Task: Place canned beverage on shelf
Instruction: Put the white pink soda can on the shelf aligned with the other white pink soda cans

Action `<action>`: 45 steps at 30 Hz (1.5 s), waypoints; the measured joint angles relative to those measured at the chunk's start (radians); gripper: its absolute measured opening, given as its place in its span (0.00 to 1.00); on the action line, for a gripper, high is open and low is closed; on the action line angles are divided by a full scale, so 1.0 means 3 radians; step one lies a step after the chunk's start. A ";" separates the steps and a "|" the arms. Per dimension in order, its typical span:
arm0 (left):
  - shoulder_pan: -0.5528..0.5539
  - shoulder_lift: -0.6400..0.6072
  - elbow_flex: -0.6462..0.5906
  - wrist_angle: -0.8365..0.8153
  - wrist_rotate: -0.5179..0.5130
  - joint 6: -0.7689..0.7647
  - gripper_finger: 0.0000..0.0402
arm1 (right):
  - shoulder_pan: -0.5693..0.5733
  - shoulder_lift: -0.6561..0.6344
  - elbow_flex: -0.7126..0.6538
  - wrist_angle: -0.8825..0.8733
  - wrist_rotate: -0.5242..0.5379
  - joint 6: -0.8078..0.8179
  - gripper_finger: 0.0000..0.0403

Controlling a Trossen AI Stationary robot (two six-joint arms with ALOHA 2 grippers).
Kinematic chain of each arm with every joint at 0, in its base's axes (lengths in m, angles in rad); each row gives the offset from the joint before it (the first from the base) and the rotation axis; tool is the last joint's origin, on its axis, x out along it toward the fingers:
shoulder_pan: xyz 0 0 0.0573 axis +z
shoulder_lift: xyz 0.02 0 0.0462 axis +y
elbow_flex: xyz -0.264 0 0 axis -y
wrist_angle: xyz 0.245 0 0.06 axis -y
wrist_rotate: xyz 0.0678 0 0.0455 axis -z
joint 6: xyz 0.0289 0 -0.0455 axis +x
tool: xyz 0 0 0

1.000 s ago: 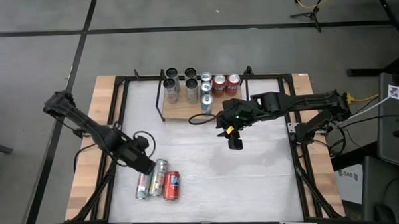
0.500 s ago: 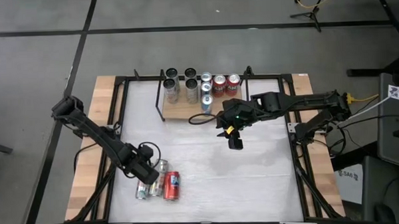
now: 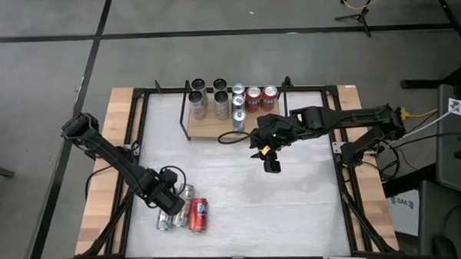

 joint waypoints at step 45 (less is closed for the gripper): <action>-0.0824 0.0629 -0.0146 0.0851 -0.0111 -0.1692 0.78 | 0.0000 0.0000 0.0000 0.0000 0.0000 0.0000 0.37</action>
